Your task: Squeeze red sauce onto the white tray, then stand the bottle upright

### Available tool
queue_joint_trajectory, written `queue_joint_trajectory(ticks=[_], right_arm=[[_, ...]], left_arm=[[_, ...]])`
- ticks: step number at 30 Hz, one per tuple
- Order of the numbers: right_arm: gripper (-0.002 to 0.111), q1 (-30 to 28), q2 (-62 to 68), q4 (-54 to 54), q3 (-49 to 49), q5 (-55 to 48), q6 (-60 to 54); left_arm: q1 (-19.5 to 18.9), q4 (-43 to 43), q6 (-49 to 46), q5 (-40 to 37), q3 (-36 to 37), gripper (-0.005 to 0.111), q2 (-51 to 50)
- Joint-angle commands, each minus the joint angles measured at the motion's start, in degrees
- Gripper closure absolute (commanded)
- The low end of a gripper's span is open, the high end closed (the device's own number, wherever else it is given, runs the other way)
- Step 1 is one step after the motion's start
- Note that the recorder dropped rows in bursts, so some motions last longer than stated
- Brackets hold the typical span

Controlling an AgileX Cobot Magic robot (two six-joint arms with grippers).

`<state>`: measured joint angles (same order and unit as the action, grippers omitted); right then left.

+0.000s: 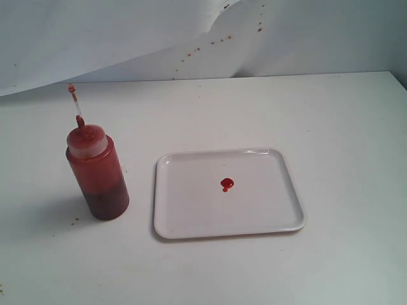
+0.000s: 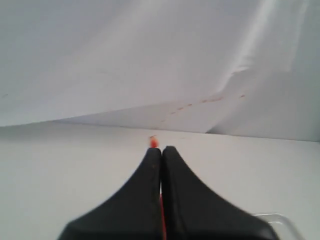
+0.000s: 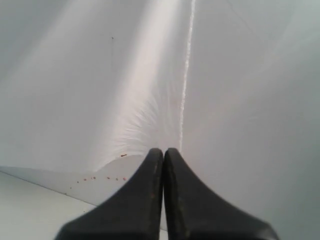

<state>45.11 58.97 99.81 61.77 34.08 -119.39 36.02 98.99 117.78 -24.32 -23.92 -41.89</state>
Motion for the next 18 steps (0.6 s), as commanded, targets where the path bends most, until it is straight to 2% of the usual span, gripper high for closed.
queue_joint_trajectory(ticks=[1, 4, 8, 18], right_arm=[[0.108, 0.06, -2.81, 0.13, -2.87, 3.37, 0.16], [0.108, 0.06, -3.88, 0.13, -4.09, 8.52, 0.97], [0.108, 0.06, -3.97, 0.13, -4.36, 11.44, 1.41], [0.108, 0.06, -3.97, 0.13, -4.36, 11.56, 1.41]], left_arm=[[-0.07, 0.95, -1.52, 12.94, -2.87, 0.107, 6.59], [-0.07, 0.95, -2.89, 20.66, -4.41, 0.107, 9.71], [-0.07, 0.95, -3.02, 26.40, -4.66, 0.107, 13.20], [-0.07, 0.95, -3.02, 29.14, -4.66, 0.107, 16.48]])
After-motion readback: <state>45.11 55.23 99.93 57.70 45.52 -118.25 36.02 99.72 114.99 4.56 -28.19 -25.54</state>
